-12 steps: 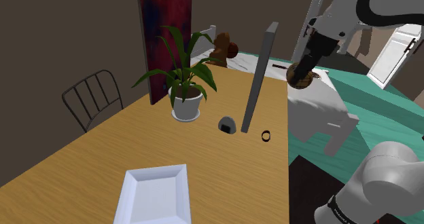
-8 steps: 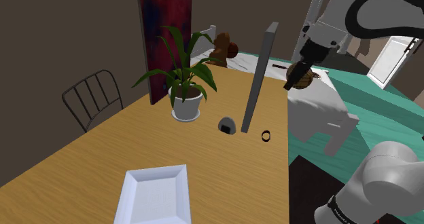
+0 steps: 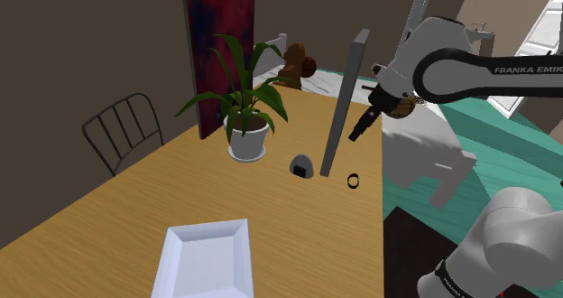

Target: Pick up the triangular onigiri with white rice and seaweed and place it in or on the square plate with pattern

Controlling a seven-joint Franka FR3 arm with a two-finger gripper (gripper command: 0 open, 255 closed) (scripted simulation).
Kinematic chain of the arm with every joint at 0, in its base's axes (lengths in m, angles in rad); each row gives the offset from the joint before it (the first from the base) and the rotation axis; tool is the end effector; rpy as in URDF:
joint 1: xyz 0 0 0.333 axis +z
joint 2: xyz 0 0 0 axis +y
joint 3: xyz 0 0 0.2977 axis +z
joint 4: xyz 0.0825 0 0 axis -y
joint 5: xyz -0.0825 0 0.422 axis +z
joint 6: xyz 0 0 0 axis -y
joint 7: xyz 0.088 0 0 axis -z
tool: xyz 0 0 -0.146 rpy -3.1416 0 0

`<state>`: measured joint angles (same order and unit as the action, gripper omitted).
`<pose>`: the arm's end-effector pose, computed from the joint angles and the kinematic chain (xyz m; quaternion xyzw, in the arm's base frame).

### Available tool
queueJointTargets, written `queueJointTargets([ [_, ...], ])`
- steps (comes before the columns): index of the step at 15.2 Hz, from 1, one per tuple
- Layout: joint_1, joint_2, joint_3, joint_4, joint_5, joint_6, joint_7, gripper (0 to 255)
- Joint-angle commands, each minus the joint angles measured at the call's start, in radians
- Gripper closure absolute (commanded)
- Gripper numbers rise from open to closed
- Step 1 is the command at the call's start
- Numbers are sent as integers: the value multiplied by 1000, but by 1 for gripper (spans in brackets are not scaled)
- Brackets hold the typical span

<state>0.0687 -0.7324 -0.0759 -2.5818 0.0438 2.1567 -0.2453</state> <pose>0.4190 0.0019 0.4597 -0.9808 -0.1138 -0.1562 0.0269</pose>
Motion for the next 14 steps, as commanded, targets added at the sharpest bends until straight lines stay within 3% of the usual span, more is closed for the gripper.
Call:
queueJointTargets([
  [1, 14, 52, -3, -27, 2, 109, -25, 0],
  [9, 92, 331, -38, -73, 41, 533, -144, 0],
  [14, 198, 553, -101, -27, 153, 770, -288, 0],
])
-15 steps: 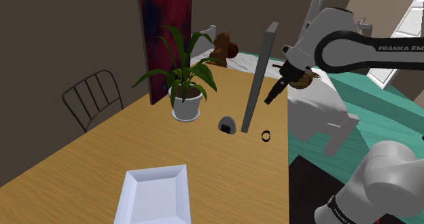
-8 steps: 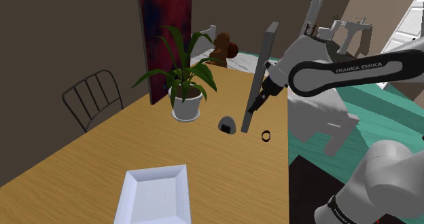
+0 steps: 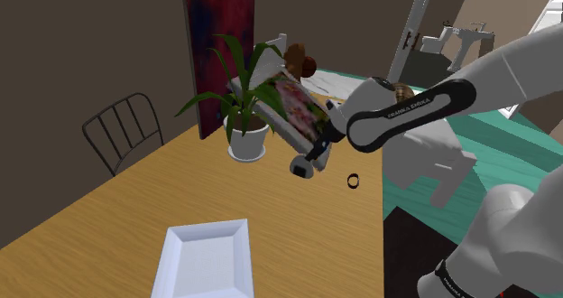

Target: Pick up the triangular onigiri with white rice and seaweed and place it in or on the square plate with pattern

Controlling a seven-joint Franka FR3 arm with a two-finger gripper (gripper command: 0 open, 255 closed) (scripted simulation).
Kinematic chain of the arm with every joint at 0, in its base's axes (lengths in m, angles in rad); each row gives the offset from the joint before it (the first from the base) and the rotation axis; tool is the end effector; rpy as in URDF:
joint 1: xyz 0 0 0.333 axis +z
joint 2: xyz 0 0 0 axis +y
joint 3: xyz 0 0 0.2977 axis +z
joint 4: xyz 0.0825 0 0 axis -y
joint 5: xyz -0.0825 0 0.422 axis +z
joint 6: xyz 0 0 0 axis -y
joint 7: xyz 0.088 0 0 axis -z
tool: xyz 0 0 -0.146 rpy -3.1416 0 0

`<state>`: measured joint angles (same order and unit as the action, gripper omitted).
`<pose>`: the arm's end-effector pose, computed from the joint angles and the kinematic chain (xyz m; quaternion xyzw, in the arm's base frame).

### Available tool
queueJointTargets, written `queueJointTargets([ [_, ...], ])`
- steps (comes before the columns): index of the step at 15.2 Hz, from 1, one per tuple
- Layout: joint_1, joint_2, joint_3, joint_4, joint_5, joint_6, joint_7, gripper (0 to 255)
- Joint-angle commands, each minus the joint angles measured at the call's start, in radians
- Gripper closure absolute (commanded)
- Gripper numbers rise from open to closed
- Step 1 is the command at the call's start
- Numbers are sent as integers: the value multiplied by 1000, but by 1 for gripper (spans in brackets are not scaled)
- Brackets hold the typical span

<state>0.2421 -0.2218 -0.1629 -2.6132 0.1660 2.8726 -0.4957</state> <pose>0.5069 0.0358 0.2983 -0.9490 -0.2026 -0.2416 0.0083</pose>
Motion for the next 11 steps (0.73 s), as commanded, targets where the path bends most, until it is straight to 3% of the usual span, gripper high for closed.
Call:
queueJointTargets([
  [1, 35, 58, -20, 10, 46, 68, -53, 0],
  [6, 86, 148, -49, 40, 151, 125, -135, 0],
  [8, 110, 196, -57, 61, 232, 150, -199, 0],
  [11, 107, 196, -55, 61, 232, 150, -199, 0],
])
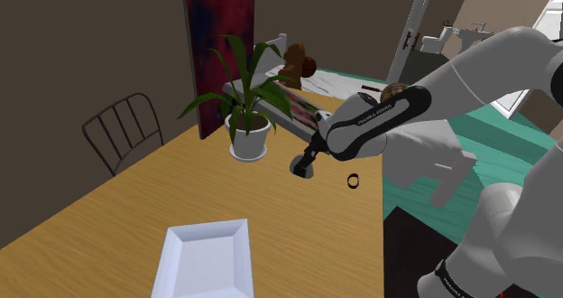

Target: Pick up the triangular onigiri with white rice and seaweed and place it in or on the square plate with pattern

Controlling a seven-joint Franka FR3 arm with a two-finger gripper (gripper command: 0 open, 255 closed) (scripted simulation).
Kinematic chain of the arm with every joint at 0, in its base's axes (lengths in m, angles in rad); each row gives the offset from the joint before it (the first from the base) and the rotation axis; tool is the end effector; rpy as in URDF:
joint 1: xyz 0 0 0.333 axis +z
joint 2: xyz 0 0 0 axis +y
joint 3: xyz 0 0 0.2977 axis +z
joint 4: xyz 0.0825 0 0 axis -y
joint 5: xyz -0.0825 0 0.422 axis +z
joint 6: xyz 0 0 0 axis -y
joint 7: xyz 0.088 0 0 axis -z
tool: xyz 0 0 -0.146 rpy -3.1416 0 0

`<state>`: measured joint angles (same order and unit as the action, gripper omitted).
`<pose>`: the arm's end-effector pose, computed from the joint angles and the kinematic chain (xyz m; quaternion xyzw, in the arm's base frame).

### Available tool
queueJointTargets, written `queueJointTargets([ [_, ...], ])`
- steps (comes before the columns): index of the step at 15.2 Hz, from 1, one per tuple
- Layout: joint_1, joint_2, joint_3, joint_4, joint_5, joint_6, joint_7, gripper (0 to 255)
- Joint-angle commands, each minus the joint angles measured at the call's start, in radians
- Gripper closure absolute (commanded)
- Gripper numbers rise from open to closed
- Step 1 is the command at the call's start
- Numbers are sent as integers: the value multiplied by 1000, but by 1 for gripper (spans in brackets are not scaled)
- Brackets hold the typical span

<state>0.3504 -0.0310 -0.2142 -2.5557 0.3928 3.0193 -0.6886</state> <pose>0.5257 0.0458 0.2463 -0.9443 -0.2137 -0.2501 0.0056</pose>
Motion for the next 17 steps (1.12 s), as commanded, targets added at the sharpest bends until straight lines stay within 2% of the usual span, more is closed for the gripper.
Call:
queueJointTargets([
  [1, -2, 5, -3, 4, 6, 3, -6, 0],
  [5, -2, 5, -2, 4, 6, 3, -7, 0],
  [6, -2, 6, -2, 3, 8, 4, -8, 255],
  [14, 0, 9, -3, 4, 18, 6, -17, 255],
  [15, -2, 5, -3, 4, 6, 3, -6, 255],
  [17, -15, -21, -2, 4, -62, -22, 49, 255],
])
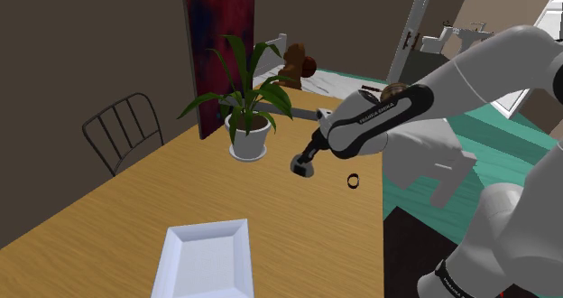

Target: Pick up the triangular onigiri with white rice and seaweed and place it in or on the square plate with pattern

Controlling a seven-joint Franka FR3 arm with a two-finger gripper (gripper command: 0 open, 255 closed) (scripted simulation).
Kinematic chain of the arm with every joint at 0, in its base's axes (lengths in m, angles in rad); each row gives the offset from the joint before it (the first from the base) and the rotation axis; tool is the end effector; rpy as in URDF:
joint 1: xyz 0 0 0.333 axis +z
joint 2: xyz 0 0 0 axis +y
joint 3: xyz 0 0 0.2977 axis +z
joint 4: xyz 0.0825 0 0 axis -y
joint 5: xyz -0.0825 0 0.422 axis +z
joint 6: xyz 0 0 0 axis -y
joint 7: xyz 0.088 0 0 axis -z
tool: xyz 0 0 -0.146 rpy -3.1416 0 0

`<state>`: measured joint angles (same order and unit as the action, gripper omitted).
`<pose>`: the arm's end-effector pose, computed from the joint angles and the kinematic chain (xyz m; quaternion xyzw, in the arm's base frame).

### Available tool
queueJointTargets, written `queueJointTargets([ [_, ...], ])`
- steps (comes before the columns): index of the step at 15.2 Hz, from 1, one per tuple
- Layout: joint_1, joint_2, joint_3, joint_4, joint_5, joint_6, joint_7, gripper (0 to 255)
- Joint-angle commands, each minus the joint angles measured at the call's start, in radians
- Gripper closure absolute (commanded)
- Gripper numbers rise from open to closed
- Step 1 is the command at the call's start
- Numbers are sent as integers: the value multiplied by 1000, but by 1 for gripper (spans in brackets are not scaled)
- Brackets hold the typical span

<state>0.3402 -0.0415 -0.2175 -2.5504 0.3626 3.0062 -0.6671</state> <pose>0.5284 0.0419 0.2527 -0.9445 -0.2114 -0.2513 0.0044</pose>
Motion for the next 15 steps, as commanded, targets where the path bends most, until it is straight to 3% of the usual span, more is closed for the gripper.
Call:
queueJointTargets([
  [1, -12, -24, 4, 0, -60, -23, 51, 255],
  [7, -52, -94, 25, 17, -175, -107, 146, 255],
  [15, -86, -172, 48, 58, -248, -224, 209, 255],
])
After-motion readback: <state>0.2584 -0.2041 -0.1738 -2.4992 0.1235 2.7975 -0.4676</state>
